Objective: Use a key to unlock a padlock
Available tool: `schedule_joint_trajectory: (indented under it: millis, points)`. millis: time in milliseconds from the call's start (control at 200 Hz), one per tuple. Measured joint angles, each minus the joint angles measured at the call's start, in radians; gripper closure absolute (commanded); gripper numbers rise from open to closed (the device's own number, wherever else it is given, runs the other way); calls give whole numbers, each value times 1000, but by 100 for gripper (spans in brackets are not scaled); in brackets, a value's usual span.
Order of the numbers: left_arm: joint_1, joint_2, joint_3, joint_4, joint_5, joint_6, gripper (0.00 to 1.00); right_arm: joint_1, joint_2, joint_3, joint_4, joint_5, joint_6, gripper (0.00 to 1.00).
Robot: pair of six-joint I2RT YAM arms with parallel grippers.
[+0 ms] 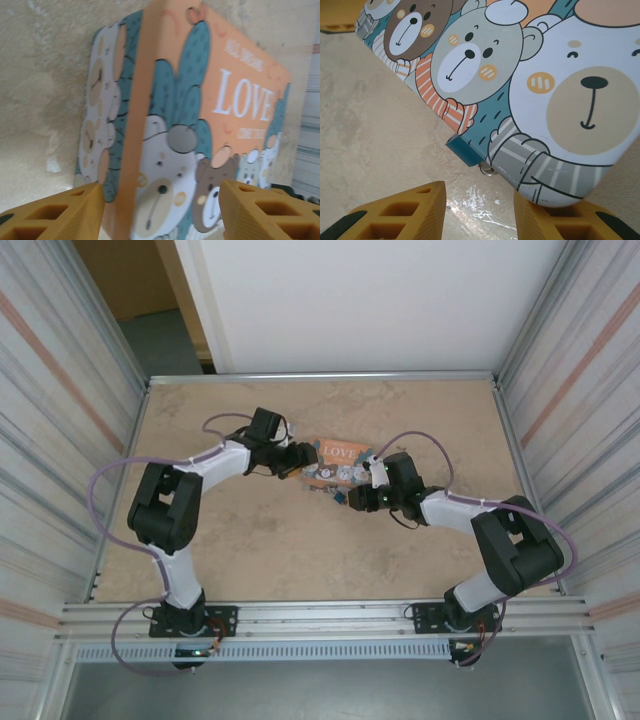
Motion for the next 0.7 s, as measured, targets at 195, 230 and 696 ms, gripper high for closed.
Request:
schedule_joint_trajectory:
  millis: [195, 230, 696]
  points:
    - [0, 7, -3, -39, -42, 4, 40, -23, 15, 35, -6, -15, -1, 60]
    - [0, 6, -6, -34, -44, 5, 40, -27, 21, 43, -6, -18, -1, 60]
    - [0, -31, -89, 60, -54, -10, 41, -86, 140, 161, -8, -78, -45, 54]
